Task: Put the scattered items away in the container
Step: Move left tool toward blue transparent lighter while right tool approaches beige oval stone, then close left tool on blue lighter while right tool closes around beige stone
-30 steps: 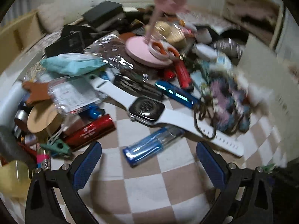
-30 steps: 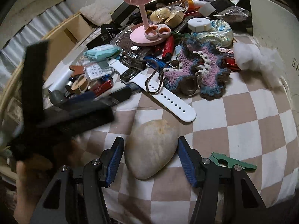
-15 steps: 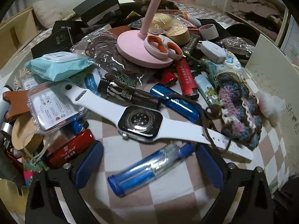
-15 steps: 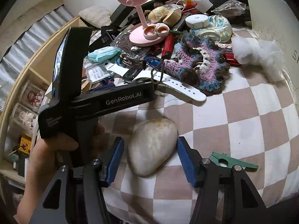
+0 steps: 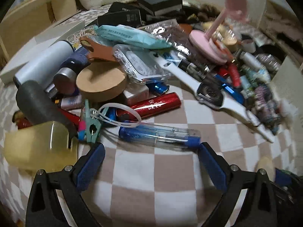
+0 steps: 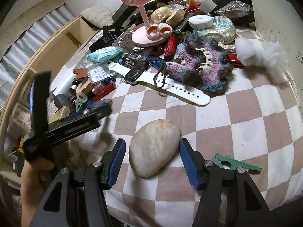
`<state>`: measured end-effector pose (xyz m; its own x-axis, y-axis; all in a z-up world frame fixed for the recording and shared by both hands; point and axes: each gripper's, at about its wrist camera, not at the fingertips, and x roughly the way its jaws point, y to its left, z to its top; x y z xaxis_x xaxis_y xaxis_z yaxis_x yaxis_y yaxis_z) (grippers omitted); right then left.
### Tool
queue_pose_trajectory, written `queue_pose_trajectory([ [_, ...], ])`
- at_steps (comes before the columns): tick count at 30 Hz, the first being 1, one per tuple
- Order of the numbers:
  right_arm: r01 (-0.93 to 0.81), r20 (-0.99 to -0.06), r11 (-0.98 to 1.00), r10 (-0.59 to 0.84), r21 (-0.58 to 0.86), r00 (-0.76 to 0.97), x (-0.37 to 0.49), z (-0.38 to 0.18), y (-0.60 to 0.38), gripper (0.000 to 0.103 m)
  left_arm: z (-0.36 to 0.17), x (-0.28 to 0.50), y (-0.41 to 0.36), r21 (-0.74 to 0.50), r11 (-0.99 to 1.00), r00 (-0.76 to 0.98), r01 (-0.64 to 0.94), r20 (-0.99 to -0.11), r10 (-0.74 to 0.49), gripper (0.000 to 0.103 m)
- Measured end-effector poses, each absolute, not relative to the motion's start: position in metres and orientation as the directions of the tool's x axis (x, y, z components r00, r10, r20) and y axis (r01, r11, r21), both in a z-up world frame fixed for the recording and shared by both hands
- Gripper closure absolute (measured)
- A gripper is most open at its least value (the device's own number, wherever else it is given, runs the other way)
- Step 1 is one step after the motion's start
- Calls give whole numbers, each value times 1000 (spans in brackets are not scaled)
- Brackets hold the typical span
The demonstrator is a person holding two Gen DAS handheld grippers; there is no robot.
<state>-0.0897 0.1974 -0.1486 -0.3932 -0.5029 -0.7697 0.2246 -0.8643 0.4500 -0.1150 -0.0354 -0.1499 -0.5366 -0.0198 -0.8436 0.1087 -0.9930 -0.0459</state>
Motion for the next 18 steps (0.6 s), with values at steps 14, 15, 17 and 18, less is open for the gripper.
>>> queue_pose_trajectory([
  [14,229,-767,-859,-512,458,-387,-88,-148,199,43,-149,-128,-29,-138,-989,-553,45,-828,91,6],
  [15,228,-765,-857,-515,462,-386,-88,-148,199,43,-148,-125,-31,-159,-986,-552,41,-826,110,7],
  [17,226,-763,-854,-520,468,-385,-88,-148,200,43,-145,-118,-38,-223,-974,-552,35,-817,167,7],
  [18,226,-762,-854,-521,469,-385,-88,-148,200,43,-143,-114,-40,-260,-965,-550,26,-810,204,7],
])
